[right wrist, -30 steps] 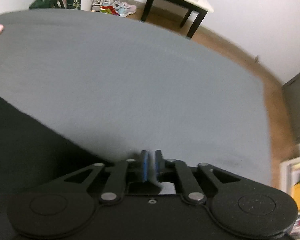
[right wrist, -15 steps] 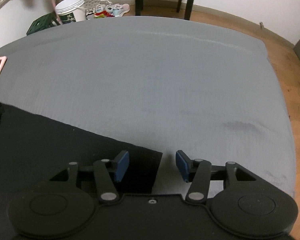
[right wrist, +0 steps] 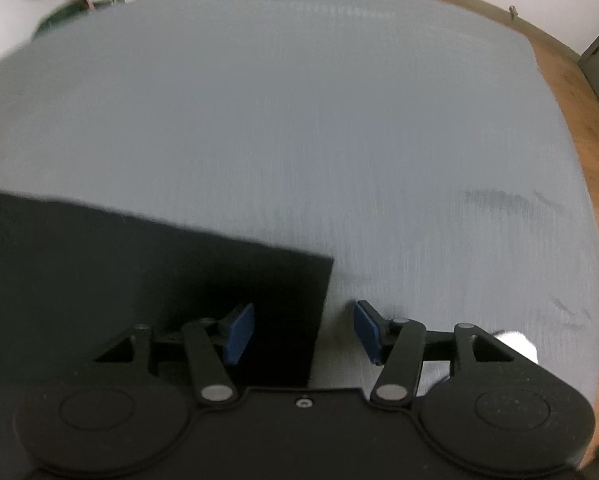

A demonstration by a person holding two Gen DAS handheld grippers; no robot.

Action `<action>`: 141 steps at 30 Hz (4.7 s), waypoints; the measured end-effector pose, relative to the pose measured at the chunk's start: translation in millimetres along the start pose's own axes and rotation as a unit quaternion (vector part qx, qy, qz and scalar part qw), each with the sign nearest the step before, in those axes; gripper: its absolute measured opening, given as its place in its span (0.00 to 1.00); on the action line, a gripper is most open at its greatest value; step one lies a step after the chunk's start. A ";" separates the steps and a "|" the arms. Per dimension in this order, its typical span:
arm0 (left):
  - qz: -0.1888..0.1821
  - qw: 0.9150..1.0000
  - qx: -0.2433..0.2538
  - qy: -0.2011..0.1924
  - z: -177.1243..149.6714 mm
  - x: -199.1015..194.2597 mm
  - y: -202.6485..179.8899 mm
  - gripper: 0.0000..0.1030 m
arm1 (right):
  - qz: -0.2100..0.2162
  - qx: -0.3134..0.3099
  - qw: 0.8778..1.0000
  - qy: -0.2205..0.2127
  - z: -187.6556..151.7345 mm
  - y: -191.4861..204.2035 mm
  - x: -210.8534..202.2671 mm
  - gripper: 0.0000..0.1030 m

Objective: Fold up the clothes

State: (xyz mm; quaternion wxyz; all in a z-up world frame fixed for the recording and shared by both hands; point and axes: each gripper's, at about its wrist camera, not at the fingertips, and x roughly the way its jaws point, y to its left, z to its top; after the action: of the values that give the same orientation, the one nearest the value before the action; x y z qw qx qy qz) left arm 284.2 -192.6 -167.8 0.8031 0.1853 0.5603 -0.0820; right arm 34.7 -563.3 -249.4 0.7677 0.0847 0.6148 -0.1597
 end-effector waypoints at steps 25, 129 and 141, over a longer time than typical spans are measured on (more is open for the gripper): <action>-0.144 0.985 -0.029 -0.086 -45.4 -25.5 43.9 0.99 | 0.028 -0.015 0.999 -0.024 6.4 -14.4 -16.1 0.52; -0.131 0.976 0.064 -0.160 -387.1 -88.4 -89.8 0.01 | 0.206 0.143 0.964 -0.082 -260.4 57.1 -114.8 0.02; -0.162 0.981 -0.054 -0.095 -359.4 -61.9 -54.3 0.02 | 0.242 0.249 0.930 -0.116 -233.5 15.6 -114.3 0.02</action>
State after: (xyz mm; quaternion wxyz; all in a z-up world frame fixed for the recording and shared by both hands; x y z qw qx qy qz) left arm -68.9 -107.1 -230.4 0.8376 0.0398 0.5078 -0.1974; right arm -196.0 -456.4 -193.1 0.8034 0.4003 0.4225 -0.1260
